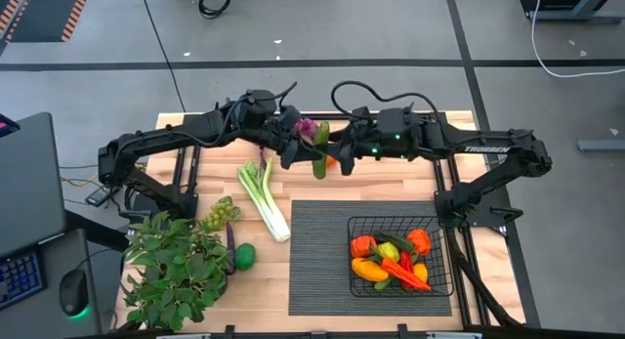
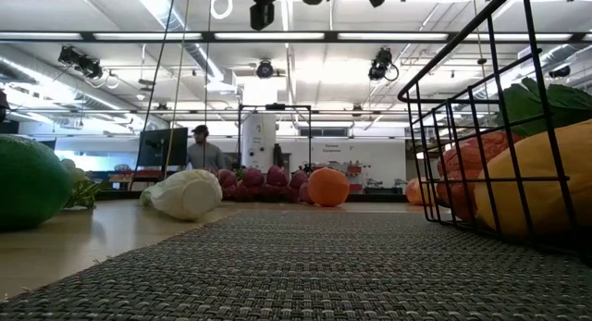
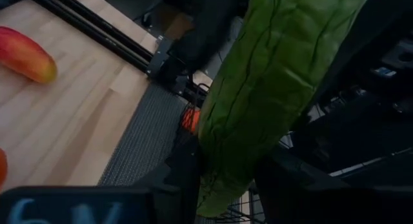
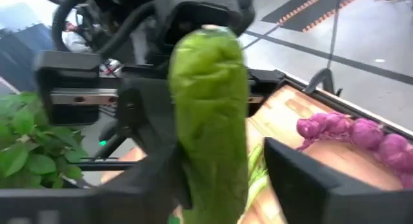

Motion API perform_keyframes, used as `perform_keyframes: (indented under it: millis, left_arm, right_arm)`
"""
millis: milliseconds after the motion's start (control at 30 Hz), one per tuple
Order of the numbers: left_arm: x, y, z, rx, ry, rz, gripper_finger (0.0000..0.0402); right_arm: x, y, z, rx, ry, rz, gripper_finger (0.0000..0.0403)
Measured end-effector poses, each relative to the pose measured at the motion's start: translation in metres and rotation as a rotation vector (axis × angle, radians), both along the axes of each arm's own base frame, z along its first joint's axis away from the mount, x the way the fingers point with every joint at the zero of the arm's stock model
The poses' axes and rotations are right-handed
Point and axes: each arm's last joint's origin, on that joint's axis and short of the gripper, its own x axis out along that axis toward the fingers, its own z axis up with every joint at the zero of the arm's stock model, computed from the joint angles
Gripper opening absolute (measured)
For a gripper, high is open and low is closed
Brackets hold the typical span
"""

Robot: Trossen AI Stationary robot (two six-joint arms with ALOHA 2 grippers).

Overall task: Build produce basket
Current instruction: Put the cucumber into the wire basket

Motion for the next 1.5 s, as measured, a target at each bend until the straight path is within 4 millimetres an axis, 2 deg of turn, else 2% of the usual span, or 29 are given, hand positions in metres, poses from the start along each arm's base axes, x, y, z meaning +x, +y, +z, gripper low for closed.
perform_keyframes:
  millis: [133, 167, 300, 400, 500, 633, 767, 933, 1100, 1233, 1367, 1500]
  left_arm:
    - [0.001, -0.004, -0.001, -0.002, 0.006, -0.015, 0.0126]
    - [0.001, -0.006, -0.001, -0.004, 0.009, -0.019, 0.0126]
    - [0.000, -0.008, -0.004, 0.004, 0.040, -0.032, 0.0133]
    - [-0.003, -0.004, -0.008, 0.004, 0.093, -0.028, 0.0155]
    - [-0.012, 0.002, -0.018, -0.021, 0.209, -0.018, 0.0187]
    - [-0.033, 0.011, -0.018, 0.039, 0.298, -0.017, 0.0227]
    - [-0.053, 0.012, -0.024, 0.040, 0.434, -0.038, 0.0249]
    - [-0.078, 0.001, -0.036, 0.044, 0.707, -0.076, 0.0256]
    - [-0.094, -0.010, -0.049, 0.137, 1.034, -0.025, 0.0251]
    - [-0.094, -0.011, -0.051, 0.121, 1.075, 0.012, 0.0252]
    - [-0.094, -0.013, -0.052, 0.178, 1.050, -0.094, 0.0255]
    - [-0.097, -0.010, -0.070, 0.131, 1.090, -0.153, 0.0254]
  right_arm:
    - [0.001, 0.001, 0.000, 0.005, -0.003, 0.058, 0.0089]
    - [0.001, 0.001, 0.000, 0.008, -0.003, 0.076, 0.0072]
    - [0.002, 0.002, -0.002, 0.012, 0.014, 0.107, 0.0071]
    - [0.001, 0.002, -0.006, 0.018, 0.051, 0.110, 0.0071]
    - [-0.009, 0.004, -0.008, 0.054, 0.114, 0.129, 0.0071]
    - [-0.029, 0.010, -0.013, 0.111, 0.252, 0.177, 0.0071]
    - [-0.053, 0.022, -0.013, 0.289, 0.362, 0.297, 0.0071]
    - [-0.079, 0.048, -0.018, 0.505, 0.546, 0.467, 0.0071]
    - [-0.092, 0.067, -0.036, 0.565, 0.831, 0.533, 0.0072]
    - [-0.093, 0.082, -0.045, 0.566, 0.952, 0.565, 0.0072]
    - [-0.092, 0.094, -0.060, 0.584, 1.031, 0.596, 0.0073]
    - [-0.098, 0.102, -0.078, 0.611, 1.130, 0.580, 0.0076]
